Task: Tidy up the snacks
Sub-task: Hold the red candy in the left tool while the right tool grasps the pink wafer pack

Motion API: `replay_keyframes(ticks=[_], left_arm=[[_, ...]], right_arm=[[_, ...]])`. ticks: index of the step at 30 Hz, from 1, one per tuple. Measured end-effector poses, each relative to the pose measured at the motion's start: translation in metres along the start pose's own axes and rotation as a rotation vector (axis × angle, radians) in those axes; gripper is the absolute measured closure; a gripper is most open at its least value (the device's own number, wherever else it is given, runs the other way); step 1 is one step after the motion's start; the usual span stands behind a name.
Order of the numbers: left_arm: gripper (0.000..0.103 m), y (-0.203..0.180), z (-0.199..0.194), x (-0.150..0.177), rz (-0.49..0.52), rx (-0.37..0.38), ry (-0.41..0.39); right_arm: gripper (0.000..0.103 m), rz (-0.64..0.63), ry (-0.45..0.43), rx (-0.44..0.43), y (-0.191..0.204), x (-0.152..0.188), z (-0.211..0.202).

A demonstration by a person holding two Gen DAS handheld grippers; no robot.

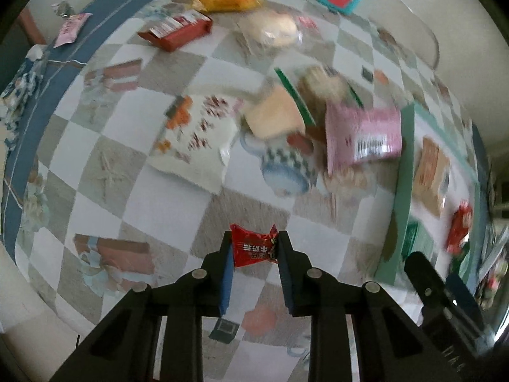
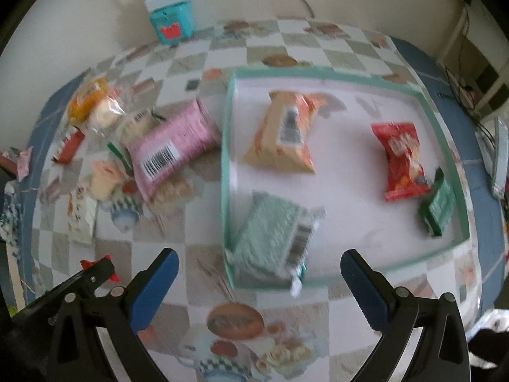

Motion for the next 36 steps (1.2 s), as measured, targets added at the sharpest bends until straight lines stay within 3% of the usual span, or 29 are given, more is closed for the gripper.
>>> replay_keyframes(ticks=[6, 13, 21, 36], left_arm=[[0.076, 0.019, -0.010, -0.022, -0.103, 0.014, -0.011], [0.076, 0.047, -0.027, -0.055, -0.197, 0.037, -0.044], [0.076, 0.043, -0.026, -0.091, -0.230, 0.074, -0.040], [0.076, 0.057, -0.014, -0.120, -0.291, 0.106, -0.027]], right_arm=[[0.000, -0.048, -0.073, -0.055, 0.011, -0.027, -0.002], [0.000, -0.103, -0.083, -0.084, 0.031, -0.049, 0.007], [0.000, -0.184, -0.076, -0.083, 0.055, -0.070, 0.021], [0.000, -0.326, -0.061, -0.032, 0.083, -0.085, 0.047]])
Point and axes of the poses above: each gripper's, at about its wrist camera, not at the fingertips, and z roughly the way its jaws point, y to its left, x to its underside, the point moved 4 cm from there along z, roughly the way its jaws point, and after that the axes turned 11 degrees about y, right-handed, at the moved point
